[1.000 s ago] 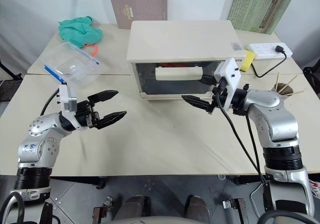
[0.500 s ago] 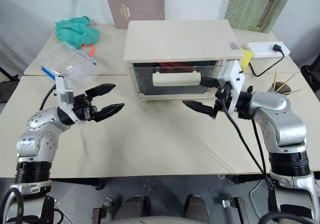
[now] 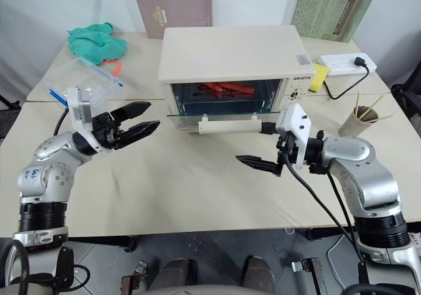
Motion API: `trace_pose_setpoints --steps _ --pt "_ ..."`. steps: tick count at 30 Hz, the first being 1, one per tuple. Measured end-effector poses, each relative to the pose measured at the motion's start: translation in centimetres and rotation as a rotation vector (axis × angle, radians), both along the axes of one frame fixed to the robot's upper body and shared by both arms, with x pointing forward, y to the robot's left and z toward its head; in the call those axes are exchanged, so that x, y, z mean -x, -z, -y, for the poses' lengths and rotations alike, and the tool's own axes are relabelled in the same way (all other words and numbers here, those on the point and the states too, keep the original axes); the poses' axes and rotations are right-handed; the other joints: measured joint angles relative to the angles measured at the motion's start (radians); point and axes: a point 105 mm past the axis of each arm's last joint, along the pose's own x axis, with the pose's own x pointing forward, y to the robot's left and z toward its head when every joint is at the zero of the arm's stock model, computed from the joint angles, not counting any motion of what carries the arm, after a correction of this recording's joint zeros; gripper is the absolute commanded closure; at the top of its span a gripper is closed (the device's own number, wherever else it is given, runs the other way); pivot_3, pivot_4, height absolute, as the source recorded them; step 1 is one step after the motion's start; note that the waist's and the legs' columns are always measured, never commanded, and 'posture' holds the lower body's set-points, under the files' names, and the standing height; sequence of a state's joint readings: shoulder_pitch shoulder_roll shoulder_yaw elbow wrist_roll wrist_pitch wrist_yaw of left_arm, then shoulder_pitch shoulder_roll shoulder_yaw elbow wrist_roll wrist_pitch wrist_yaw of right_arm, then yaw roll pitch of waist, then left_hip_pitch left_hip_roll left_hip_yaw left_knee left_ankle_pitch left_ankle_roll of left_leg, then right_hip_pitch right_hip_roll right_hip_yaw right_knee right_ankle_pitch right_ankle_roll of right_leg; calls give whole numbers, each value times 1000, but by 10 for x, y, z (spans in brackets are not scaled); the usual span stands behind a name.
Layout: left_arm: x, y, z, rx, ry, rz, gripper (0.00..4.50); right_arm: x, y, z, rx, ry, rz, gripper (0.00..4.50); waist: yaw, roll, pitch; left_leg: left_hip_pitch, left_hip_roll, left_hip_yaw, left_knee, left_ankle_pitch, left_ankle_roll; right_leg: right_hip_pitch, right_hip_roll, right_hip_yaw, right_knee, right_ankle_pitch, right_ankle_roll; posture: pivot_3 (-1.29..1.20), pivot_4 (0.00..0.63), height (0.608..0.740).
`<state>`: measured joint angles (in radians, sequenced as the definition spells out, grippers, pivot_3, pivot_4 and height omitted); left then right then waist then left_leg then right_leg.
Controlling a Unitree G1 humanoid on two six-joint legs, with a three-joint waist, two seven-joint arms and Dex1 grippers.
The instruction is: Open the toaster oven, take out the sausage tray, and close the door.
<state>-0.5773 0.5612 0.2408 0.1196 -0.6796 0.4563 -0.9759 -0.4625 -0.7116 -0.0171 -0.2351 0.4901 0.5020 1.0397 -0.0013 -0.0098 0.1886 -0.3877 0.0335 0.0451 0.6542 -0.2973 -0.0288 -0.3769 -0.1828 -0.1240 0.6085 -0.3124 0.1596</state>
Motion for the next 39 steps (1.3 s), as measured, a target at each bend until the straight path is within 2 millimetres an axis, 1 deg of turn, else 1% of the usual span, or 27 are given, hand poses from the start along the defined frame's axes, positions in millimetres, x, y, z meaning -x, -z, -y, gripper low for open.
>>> trace_pose_setpoints --steps 2,5,9,11,17,20,23,28,32,35,39 --pt "-2 -5 0 45 8 -10 2415 1 3 -1 7 -5 -7 0 0 0 0 0 0 0 0 0 0 0 0 0 0 0 0 0 150 740" --pt "-2 -10 3 55 32 -20 3288 1 3 -1 10 -6 -5 0 0 0 0 0 0 0 0 0 0 0 0 0 0 0 0 0 150 740" --pt "-6 -2 16 7 82 -79 4476 0 4 -1 18 -2 2 0 1 0 0 0 0 0 1 0 0 0 0 0 0 0 0 0 150 740" --pt "-10 2 23 -15 98 -101 4476 0 4 0 21 -2 5 0 1 0 0 0 0 0 1 0 0 0 0 0 0 0 0 0 150 740" --pt "-32 6 43 -36 94 -140 4476 1 4 -1 31 0 9 0 2 -1 0 0 0 0 1 0 0 0 0 0 0 0 0 0 150 740" --pt "-40 17 52 -57 103 -184 4476 2 3 -3 37 12 5 0 2 -1 0 -1 0 0 0 0 0 0 0 0 0 0 0 0 150 740" --pt "-40 26 58 -74 129 -217 4476 5 8 -3 42 33 -15 0 2 -1 0 -1 0 0 0 0 0 0 0 -1 0 0 0 0 150 740" --pt "-41 31 65 -100 166 -231 4476 14 24 3 72 87 -69 0 12 -1 1 -1 0 0 1 0 0 0 0 -1 0 0 0 0 150 740" --pt "-40 33 68 -98 183 -236 4476 18 33 15 97 151 -107 0 29 -2 1 -3 0 0 4 0 1 0 0 -1 -1 0 0 0 150 740" --pt "-40 33 70 -99 188 -236 4476 21 34 22 110 179 -119 0 29 -2 1 -3 0 0 6 -1 1 0 0 0 0 0 0 0 150 740" --pt "-40 33 70 -96 188 -231 4476 23 39 34 155 219 -147 0 27 -2 1 -3 0 0 7 -1 2 0 0 0 1 0 0 0 150 740"
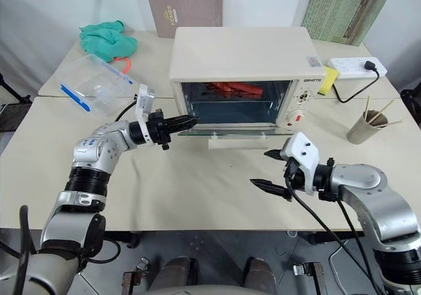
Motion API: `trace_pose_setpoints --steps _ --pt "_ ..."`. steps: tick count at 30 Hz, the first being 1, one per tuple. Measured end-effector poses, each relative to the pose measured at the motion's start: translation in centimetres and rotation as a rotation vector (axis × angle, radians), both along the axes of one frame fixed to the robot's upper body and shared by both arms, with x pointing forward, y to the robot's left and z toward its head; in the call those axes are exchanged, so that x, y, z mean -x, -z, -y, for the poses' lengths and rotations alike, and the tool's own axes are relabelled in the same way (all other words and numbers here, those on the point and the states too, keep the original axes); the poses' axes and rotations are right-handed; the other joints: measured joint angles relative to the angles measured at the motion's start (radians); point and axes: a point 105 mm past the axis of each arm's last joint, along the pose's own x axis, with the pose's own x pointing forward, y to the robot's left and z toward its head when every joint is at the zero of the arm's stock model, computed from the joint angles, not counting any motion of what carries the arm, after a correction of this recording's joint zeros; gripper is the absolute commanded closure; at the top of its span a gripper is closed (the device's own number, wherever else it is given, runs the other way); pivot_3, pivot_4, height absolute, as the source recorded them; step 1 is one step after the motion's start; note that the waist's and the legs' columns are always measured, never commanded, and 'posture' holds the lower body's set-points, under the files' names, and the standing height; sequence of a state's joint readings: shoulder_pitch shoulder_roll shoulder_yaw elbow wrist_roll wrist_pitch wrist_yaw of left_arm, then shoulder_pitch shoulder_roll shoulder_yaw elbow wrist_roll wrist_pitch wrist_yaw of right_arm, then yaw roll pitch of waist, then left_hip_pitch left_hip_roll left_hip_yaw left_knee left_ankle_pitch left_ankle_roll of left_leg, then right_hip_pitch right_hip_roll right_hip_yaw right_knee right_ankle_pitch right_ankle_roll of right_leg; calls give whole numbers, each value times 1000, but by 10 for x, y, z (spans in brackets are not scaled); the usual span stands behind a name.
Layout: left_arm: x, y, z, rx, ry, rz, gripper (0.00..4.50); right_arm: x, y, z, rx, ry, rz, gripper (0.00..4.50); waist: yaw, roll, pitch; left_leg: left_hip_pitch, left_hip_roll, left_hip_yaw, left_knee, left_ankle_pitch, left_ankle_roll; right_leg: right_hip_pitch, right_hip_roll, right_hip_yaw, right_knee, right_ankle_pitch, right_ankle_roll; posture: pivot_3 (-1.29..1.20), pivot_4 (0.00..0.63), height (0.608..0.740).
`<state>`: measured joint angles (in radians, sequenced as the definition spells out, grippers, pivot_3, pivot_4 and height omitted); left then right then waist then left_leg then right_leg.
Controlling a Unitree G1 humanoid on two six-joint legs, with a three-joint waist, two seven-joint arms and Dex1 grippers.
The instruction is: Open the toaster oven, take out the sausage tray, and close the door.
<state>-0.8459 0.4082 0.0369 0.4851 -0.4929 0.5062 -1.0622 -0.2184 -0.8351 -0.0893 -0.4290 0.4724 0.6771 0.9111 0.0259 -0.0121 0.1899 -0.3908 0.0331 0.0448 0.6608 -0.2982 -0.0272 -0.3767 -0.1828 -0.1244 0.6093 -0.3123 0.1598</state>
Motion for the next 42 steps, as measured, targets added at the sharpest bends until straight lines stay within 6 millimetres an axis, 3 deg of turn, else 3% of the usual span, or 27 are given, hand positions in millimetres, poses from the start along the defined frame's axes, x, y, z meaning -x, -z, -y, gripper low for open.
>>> trace_pose_setpoints --steps 9,15,20,22,27,29,36,42 --pt "4 3 3 -20 37 3 4476 0 -3 37 134 72 -13 0 1 0 0 0 0 0 1 0 1 0 0 0 0 0 0 0 150 740" --pt "10 15 5 -70 79 -23 4476 1 -20 82 280 156 4 0 1 0 0 0 0 0 1 -1 1 0 0 0 0 0 0 0 150 740" --pt "11 20 1 -128 91 -31 4476 -2 -27 100 333 184 24 0 0 0 0 0 0 1 1 -1 1 0 0 0 0 0 0 0 150 740" --pt "12 26 0 -180 101 -40 4476 -8 -41 103 342 197 66 0 -1 0 0 0 0 1 1 -1 1 0 0 0 0 0 0 0 150 740" --pt "19 50 2 -351 158 -74 4476 -17 -85 78 241 153 232 0 -2 0 0 0 0 0 1 -1 1 0 0 0 0 0 0 0 150 740" --pt "21 51 3 -365 172 -59 4476 -19 -88 59 175 115 255 0 -2 -1 0 0 0 0 2 -1 1 0 0 0 0 0 0 0 150 740" --pt "22 53 4 -409 185 -9 4476 -22 -70 0 84 -8 238 0 -1 -1 0 0 0 0 3 -1 1 0 -1 1 1 0 0 0 150 740" --pt "27 53 -5 -413 166 15 4476 -35 -40 -56 196 -59 345 0 -8 -1 0 0 0 0 2 -1 1 -1 -1 1 2 0 0 0 150 740"
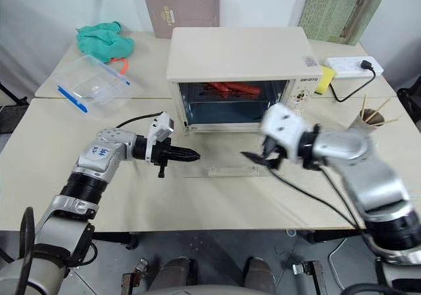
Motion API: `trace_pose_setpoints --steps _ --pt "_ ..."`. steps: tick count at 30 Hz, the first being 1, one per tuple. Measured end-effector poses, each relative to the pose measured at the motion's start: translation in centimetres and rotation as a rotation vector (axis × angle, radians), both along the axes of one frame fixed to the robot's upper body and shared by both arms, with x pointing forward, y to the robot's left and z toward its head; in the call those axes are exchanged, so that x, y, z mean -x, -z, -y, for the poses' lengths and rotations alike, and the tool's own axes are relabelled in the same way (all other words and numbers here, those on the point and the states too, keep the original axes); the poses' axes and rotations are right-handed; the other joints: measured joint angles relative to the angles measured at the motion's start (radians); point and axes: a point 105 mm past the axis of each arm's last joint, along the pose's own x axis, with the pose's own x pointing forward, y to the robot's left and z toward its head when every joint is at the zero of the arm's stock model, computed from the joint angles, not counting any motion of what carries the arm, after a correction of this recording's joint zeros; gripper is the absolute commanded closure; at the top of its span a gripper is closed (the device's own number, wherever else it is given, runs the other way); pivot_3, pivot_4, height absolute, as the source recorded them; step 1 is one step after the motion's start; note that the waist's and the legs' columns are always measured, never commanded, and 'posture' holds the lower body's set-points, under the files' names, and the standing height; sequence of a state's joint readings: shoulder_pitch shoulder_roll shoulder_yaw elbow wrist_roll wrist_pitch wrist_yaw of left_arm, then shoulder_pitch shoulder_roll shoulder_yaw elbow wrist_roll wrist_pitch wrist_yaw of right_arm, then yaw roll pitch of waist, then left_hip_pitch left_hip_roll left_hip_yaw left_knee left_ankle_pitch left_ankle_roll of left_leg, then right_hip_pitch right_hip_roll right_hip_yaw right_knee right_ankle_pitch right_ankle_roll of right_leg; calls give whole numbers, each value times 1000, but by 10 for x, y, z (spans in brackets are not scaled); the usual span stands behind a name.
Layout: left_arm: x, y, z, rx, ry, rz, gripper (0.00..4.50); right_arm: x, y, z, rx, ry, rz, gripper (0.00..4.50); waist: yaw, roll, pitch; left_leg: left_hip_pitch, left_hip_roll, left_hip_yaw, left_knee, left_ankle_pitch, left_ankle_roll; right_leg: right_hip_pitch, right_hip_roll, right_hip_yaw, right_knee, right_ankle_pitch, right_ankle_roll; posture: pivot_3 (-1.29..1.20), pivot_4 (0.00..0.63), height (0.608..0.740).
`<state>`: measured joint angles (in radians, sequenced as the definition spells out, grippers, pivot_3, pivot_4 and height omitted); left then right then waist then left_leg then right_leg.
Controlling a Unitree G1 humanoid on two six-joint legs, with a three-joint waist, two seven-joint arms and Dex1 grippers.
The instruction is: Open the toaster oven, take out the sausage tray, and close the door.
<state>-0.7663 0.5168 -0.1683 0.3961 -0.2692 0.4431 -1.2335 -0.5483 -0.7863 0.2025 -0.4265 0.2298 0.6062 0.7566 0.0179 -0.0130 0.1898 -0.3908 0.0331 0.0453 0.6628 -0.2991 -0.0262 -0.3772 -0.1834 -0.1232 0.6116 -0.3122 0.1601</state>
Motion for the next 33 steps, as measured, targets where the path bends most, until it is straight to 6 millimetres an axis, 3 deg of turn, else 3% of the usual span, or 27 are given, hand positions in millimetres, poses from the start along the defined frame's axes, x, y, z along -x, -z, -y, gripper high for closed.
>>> trace_pose_setpoints --steps 8,13,18,23,33 --pt "12 -5 -21 206 -148 -6 4476 -44 -5 -16 134 185 308 0 -11 0 0 0 0 0 0 0 0 -1 0 0 1 0 0 0 150 740" --pt "23 -14 -24 303 -192 40 4476 -72 8 -21 245 273 418 0 -23 0 0 0 0 -1 0 0 0 -1 0 0 1 0 0 0 150 740" --pt "29 -10 -25 328 -229 32 4476 -95 2 -39 362 264 573 0 -36 0 0 0 0 -2 -1 0 0 -1 0 0 1 0 0 0 150 740" --pt "33 -13 -28 358 -265 42 4476 -109 4 -56 427 229 655 0 -48 0 0 0 0 -2 -2 0 -1 -1 0 -1 1 0 0 0 150 740" --pt "53 -18 -41 441 -276 11 4476 -117 3 -60 536 254 748 0 -50 0 0 0 0 -2 -2 0 -1 -1 0 0 1 0 0 0 150 740"
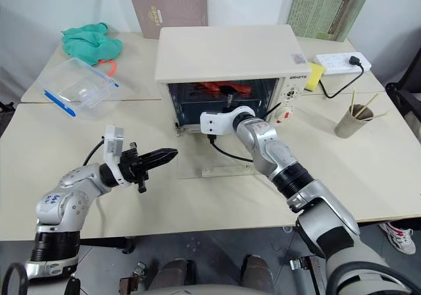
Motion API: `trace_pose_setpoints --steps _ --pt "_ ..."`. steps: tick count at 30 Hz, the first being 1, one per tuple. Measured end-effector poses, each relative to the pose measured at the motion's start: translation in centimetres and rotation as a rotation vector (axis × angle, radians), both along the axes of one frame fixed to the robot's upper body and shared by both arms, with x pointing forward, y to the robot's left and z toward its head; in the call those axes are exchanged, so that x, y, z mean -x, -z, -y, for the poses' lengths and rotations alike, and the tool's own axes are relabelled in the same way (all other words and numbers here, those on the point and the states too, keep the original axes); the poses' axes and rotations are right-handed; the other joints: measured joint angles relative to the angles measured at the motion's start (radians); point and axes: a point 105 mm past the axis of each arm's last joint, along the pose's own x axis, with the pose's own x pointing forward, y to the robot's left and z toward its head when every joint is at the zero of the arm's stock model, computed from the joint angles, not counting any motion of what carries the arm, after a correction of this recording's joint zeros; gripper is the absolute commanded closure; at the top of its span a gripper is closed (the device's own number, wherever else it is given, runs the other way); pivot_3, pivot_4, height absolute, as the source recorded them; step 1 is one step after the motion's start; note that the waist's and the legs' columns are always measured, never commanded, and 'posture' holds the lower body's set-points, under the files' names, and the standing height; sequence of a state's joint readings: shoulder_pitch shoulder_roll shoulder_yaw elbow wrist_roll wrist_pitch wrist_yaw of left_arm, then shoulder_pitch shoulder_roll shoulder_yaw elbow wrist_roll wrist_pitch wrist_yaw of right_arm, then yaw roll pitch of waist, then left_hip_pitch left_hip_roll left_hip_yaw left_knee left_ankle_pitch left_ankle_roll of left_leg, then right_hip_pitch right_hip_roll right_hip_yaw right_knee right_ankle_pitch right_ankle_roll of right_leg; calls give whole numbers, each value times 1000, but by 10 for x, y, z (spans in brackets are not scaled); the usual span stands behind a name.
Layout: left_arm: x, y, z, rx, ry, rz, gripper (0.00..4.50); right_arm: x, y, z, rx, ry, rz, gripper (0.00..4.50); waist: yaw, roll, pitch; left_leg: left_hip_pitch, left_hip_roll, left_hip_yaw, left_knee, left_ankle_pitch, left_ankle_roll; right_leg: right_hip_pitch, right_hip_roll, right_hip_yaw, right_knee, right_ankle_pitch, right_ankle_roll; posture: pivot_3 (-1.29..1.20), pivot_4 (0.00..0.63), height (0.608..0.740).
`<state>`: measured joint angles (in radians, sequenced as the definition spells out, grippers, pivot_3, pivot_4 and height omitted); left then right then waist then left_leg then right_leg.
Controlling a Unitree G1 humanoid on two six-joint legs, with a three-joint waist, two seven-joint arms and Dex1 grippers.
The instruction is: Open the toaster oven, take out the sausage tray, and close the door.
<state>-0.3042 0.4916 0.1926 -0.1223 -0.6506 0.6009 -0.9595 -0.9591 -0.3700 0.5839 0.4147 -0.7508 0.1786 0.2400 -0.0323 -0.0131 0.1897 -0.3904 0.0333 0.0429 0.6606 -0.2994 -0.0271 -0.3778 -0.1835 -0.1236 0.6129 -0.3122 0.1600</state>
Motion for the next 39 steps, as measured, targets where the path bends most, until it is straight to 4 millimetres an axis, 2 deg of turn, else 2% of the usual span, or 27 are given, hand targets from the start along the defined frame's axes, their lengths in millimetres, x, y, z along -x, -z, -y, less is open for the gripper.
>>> trace_pose_setpoints --steps 3,6,12,17,20,23,36,37,39 --pt "1 -1 -5 1 -12 1 4476 -1 0 2 14 25 11 0 3 0 0 0 0 0 0 0 0 0 0 0 0 0 0 0 150 740" --pt "0 -5 -10 6 -32 12 4500 -1 1 1 30 26 5 590 2 0 0 0 0 0 0 0 0 0 0 0 0 0 0 0 150 740" --pt "1 -8 -10 29 -27 23 4500 -1 6 1 39 39 -23 2603 0 0 0 0 0 0 0 0 0 0 0 0 0 0 0 0 150 740" --pt "8 -17 -15 77 -27 110 4500 1 -3 -1 4 42 -6 4417 0 0 0 0 0 0 -1 0 -1 0 0 0 0 0 0 0 150 740" --pt "9 -21 -22 79 -57 150 4500 1 -3 0 0 45 -10 4469 1 0 0 0 0 0 0 0 0 0 0 0 0 0 0 0 150 740" --pt "7 -22 -26 69 -86 157 3929 2 -3 1 -4 41 -9 4500 1 0 0 0 0 0 -1 0 0 0 0 0 0 0 0 0 150 740" --pt "8 -26 -40 64 -147 171 201 10 -3 -1 4 7 -7 4500 0 0 0 0 0 0 -2 0 -1 0 0 0 -1 0 0 0 150 740" --pt "8 -27 -41 65 -143 176 53 12 -3 -1 5 1 -7 4500 0 0 0 0 0 0 -3 0 -1 -1 0 0 -1 0 0 0 150 740" --pt "10 -29 -43 60 -135 183 53 16 -2 0 7 -10 -8 4500 -1 0 0 0 0 0 -3 0 -1 -1 0 0 -1 0 0 0 150 740"
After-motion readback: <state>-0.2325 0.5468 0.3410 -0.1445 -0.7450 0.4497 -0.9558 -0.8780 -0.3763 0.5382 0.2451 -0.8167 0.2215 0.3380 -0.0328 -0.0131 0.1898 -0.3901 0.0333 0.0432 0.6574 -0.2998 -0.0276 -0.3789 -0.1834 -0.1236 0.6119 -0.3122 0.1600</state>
